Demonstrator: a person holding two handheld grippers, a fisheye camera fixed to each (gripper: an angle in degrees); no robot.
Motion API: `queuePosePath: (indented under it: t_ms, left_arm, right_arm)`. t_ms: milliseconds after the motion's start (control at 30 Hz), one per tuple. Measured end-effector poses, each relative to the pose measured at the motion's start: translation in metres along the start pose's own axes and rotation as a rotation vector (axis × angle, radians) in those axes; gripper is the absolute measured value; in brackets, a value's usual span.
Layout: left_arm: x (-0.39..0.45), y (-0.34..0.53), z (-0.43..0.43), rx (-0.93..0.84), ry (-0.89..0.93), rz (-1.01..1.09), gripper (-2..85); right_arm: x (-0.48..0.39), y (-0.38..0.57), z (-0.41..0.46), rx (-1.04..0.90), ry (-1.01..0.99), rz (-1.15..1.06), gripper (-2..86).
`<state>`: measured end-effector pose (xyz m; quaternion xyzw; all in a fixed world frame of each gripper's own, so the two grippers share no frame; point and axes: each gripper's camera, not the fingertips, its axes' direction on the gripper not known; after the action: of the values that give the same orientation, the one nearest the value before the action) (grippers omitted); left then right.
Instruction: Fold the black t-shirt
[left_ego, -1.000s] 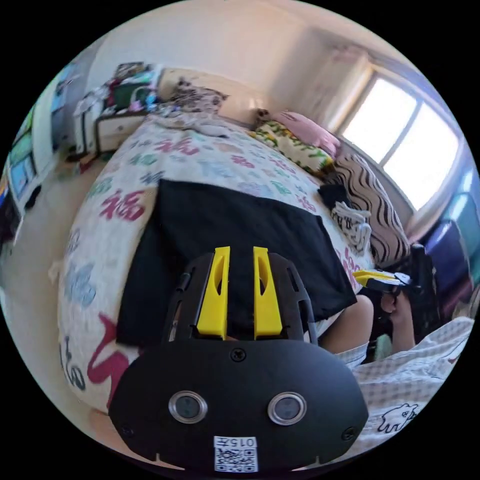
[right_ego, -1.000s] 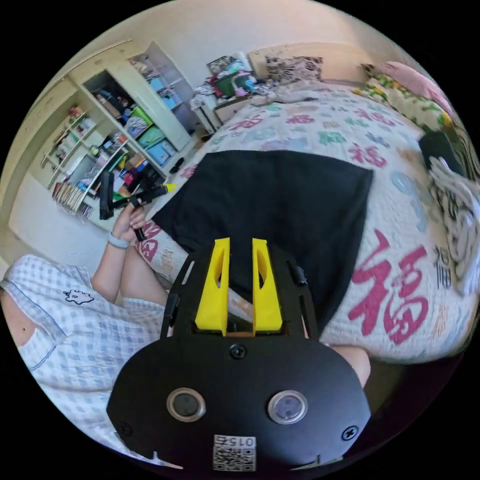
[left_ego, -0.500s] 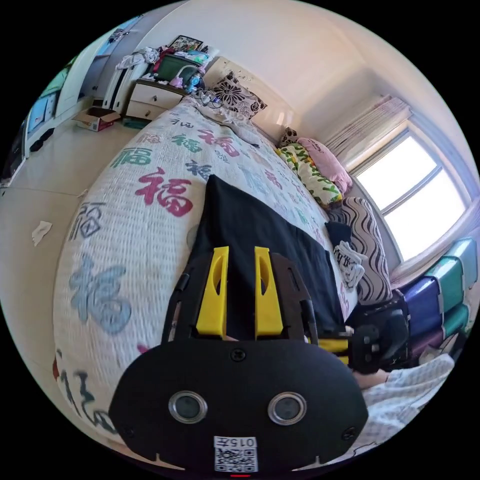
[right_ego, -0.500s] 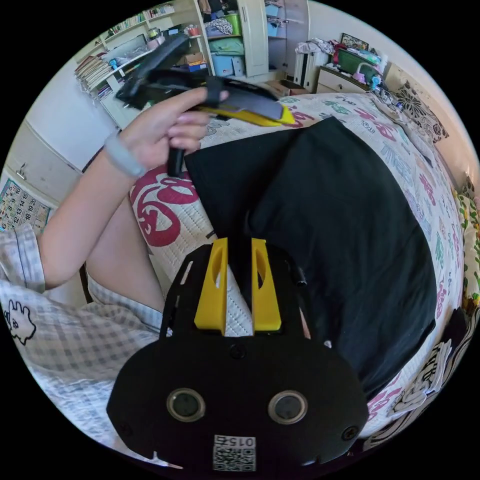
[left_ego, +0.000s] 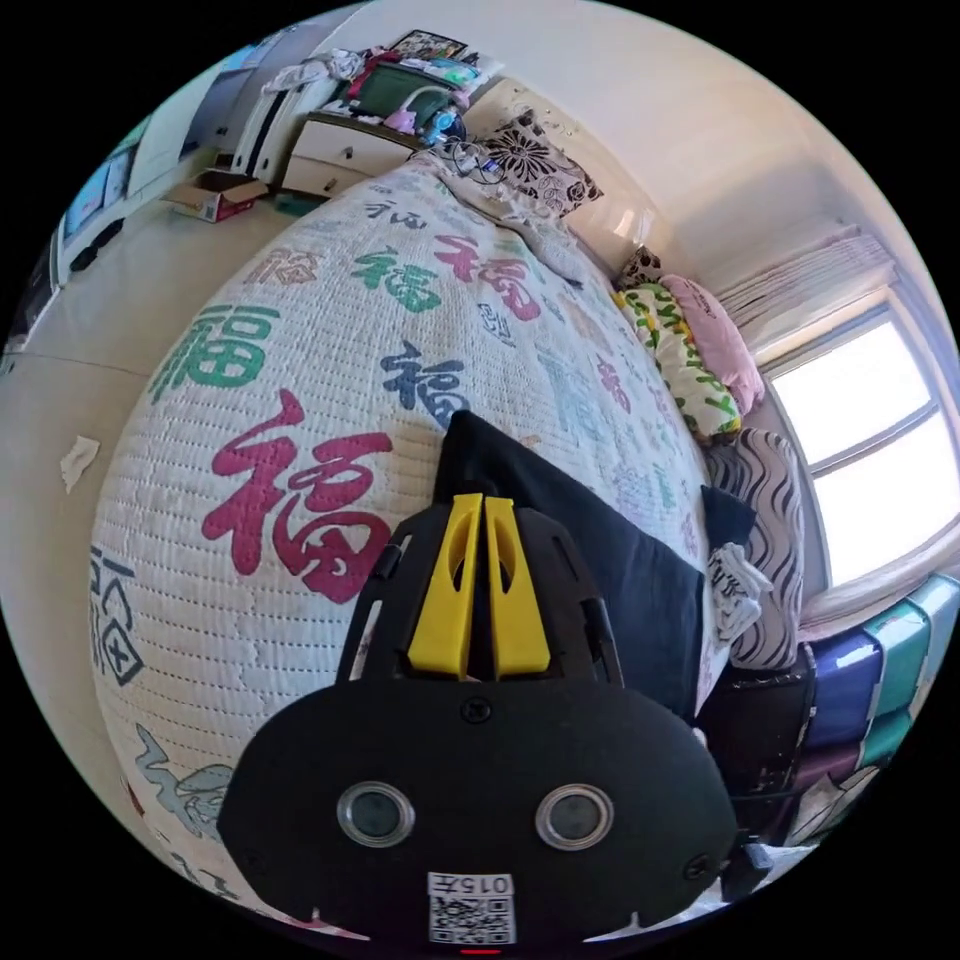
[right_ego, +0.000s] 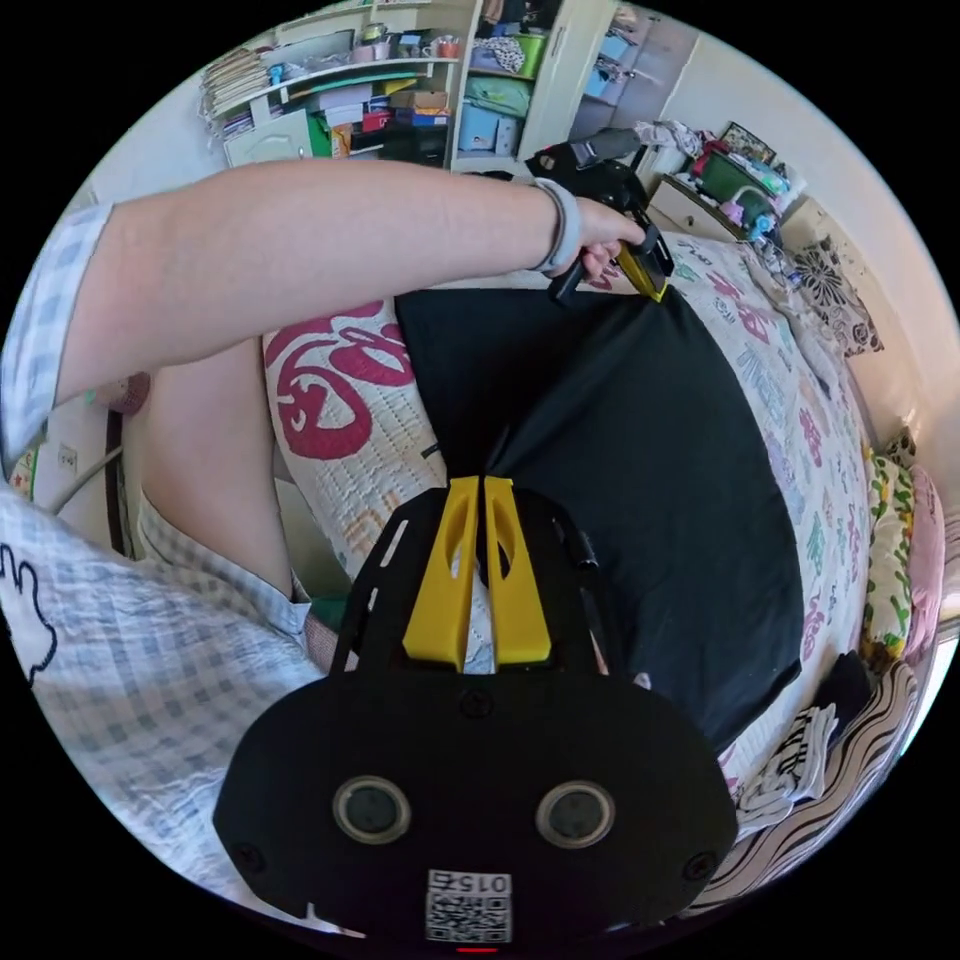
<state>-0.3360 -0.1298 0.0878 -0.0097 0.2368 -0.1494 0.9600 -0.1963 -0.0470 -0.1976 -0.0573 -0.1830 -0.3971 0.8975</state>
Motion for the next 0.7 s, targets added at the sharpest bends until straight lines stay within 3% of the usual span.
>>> queuePosePath:
  t_ms: [67, 233, 400, 700]
  left_arm:
    - [0.000, 0.008, -0.007, 0.014, -0.023, 0.061, 1.3]
    - [-0.018, 0.073, -0.097, 0.114, 0.220, 0.134, 10.0]
    - [-0.048, 0.188, -0.159, 0.174, 0.010, 0.061, 9.6]
    - [-0.060, 0.228, -0.143, 0.069, -0.089, 0.059, 6.7]
  right_arm:
    - [0.011, -0.011, 0.004, -0.004, -0.054, 0.044, 1.6]
    - [0.067, -0.032, -0.022, 0.098, -0.255, 0.161, 7.5]
    - [0.138, -0.109, -0.038, 0.167, -0.082, 0.205, 9.0]
    - [0.205, -0.303, 0.019, 0.070, -0.009, 0.292, 12.1]
